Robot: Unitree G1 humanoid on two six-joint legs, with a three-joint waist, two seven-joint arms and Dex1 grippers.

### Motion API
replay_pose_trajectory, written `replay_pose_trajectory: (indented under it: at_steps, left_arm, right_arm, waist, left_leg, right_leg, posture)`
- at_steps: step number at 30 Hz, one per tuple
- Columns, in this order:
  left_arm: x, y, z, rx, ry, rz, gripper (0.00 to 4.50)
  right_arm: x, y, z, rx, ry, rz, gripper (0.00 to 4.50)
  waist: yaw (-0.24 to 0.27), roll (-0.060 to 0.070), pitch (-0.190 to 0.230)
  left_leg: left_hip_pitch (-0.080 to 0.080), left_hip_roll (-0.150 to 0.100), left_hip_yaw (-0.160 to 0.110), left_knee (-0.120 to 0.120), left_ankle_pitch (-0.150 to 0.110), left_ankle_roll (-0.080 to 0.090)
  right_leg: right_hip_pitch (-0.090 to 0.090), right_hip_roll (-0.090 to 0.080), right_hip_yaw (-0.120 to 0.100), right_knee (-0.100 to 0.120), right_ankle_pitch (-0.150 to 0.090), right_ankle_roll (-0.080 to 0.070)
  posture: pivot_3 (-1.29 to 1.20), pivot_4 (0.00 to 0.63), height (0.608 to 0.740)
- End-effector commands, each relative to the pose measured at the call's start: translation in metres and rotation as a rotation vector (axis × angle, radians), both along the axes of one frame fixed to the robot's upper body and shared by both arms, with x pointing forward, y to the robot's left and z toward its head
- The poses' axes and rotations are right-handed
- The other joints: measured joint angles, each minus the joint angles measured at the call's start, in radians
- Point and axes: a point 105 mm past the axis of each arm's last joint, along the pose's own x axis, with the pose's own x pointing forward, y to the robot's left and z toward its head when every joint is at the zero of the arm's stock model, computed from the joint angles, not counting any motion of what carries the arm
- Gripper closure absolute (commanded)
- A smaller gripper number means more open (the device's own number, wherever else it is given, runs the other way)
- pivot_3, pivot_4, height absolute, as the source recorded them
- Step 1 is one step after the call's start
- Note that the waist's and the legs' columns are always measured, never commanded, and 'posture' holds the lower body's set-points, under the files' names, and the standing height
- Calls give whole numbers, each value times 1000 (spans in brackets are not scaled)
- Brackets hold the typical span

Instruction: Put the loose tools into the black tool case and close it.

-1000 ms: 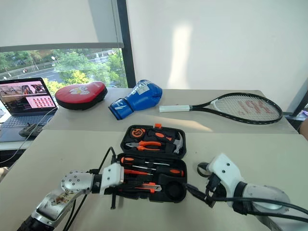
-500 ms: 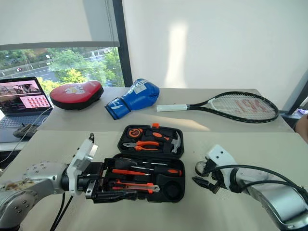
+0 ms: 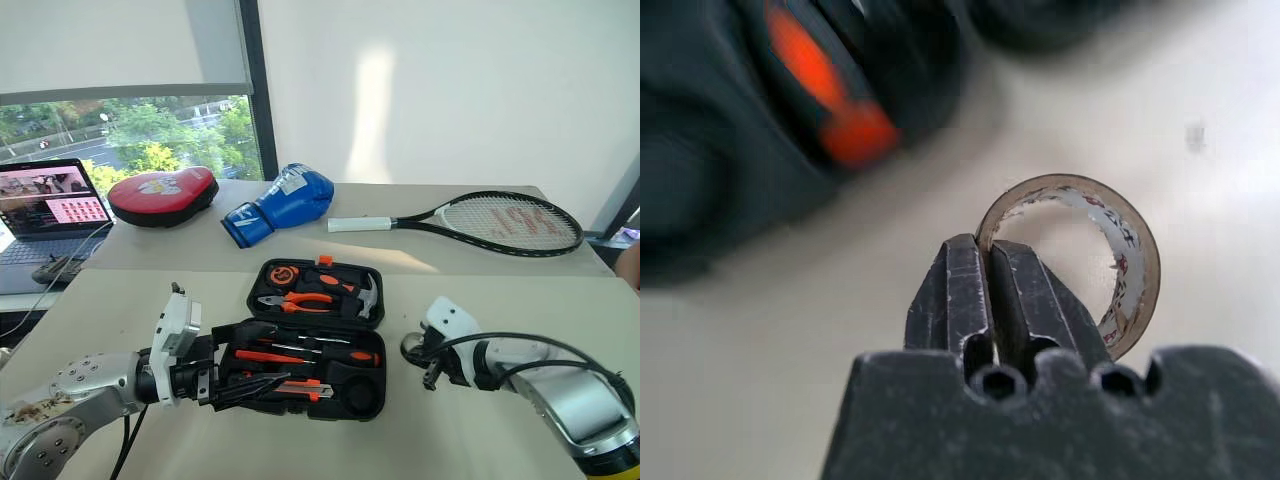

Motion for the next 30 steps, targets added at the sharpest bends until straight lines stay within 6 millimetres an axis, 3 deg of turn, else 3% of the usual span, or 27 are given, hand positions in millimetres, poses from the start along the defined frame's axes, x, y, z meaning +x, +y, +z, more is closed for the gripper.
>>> replay_pose_trajectory:
  at_steps: [1,4,7,15,18,22,25,27,30]
  left_arm:
    - [11,11,5,20,-45,4,0]
    - [26,15,6,10,-42,10,0]
    - [27,18,9,-6,-26,-14,0]
    - [6,37,-1,56,-23,-87,0]
    - [4,41,-4,61,-27,-91,0]
    - [4,48,-10,65,-28,-67,0]
    - [16,52,-13,53,-15,18,0]
    - [36,55,-11,21,-7,153,0]
    - [72,62,-12,-7,68,375,0]
  right_arm:
    - [-27,35,9,19,50,179,4421]
    - [-28,44,-6,0,103,177,4421]
    - [-29,46,-21,-50,135,165,4421]
    - [-52,49,-49,-138,264,244,4421]
    - [-51,52,-50,-119,265,258,3506]
    - [-45,56,-34,-32,210,254,2215]
    - [-41,60,5,160,145,263,2215]
    - [-27,58,26,244,48,211,2215]
    - [22,40,39,346,-34,-63,2215]
  waist:
    - [1,0,0]
    - [10,-1,1]
    - [10,-1,1]
    - [0,-1,1]
    - [5,-1,1]
    - [6,-1,1]
    - [6,-1,1]
    - [5,-1,1]
    - [6,-4,2]
  left_leg:
    - [0,1,-1,0,0,0]
    - [-1,0,-2,0,0,0]
    - [-1,-2,-2,1,0,0]
    - [-2,-1,-1,-1,3,-6]
    - [-2,-1,-2,0,3,-6]
    - [-2,-1,-2,-1,3,-5]
    - [-2,-1,-2,-1,3,-5]
    - [-3,-1,-2,-1,3,-5]
    - [-2,-1,-3,0,-2,3]
  right_leg:
    - [0,0,-1,0,0,-1]
    - [1,-1,-3,0,0,-1]
    - [0,-2,-2,0,0,-1]
    - [0,-2,-1,-3,-1,0]
    - [0,-2,-2,-3,-1,0]
    - [0,-3,-2,-3,-1,0]
    - [-1,-3,-3,-3,-1,0]
    - [-1,-3,-2,-2,-1,0]
    - [1,-3,-2,-1,1,0]
  posture:
    - [0,150,740]
    - [0,150,740]
    - [0,150,740]
    - [0,150,740]
    - [0,150,740]
    - [0,150,740]
    - [0,150,740]
    - [0,150,740]
    - [0,150,740]
